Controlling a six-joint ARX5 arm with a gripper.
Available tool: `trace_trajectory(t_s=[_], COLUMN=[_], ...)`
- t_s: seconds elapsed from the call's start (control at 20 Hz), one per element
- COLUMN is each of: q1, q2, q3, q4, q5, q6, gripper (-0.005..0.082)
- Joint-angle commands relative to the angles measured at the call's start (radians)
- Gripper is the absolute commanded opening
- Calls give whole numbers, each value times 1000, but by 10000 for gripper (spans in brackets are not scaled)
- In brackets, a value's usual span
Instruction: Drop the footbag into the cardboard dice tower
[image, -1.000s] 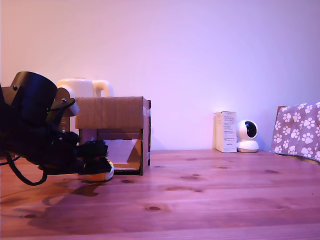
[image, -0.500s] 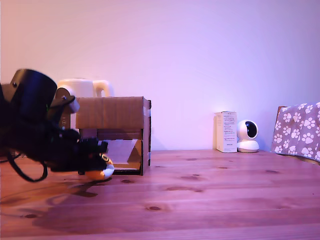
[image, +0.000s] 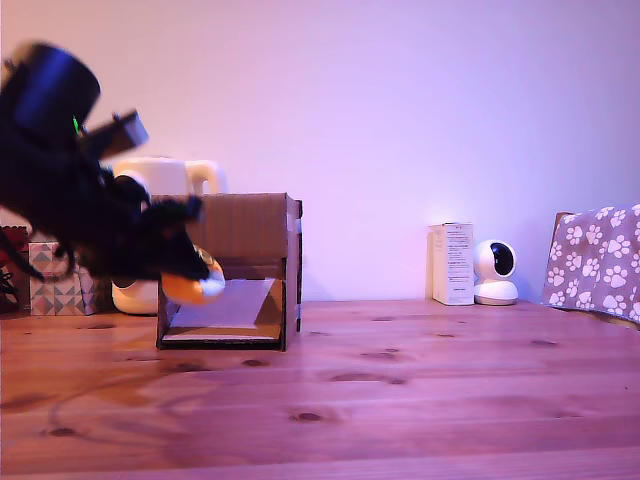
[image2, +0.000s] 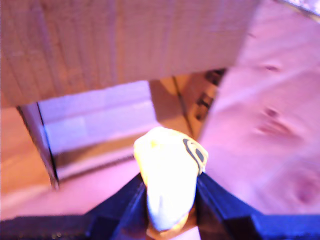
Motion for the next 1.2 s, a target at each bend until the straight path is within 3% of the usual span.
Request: trace_trajectory(t_s=[0.0,0.15,0.3,0.4,0.55,0.8,1.15], q1=[-2,-2,-2,-2,-2,2,11], q2=[-71,-190,-272,-283,-263,-155,147], q3=[-3,-3,-3,1,53,270,649], q4=[-31,-46,22,102,114,-49,-328], q5=[4,3,3,3,0,0,0], q6=[5,5,5,5,5,16,58], gripper=[195,195,195,195,195,195,195])
